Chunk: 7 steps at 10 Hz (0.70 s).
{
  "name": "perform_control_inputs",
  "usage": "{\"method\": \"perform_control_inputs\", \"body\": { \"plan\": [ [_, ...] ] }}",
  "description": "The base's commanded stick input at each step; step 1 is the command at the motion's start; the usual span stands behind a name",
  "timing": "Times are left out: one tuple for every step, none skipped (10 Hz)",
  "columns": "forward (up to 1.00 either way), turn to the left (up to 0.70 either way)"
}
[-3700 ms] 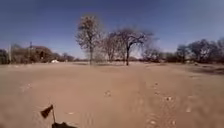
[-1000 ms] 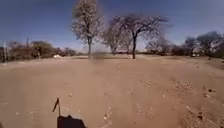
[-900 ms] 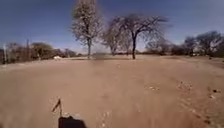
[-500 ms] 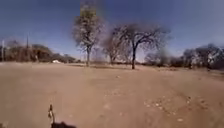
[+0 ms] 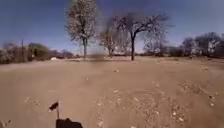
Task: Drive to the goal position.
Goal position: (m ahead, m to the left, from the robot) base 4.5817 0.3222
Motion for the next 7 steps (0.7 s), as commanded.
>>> {"method": "perform_control_inputs", "body": {
  "plan": [
    [1.00,0.00],
    [1.00,0.00],
    [1.00,0.00],
    [1.00,0.00],
    [1.00,0.00],
    [1.00,0.00],
    [1.00,0.00]
  ]
}}
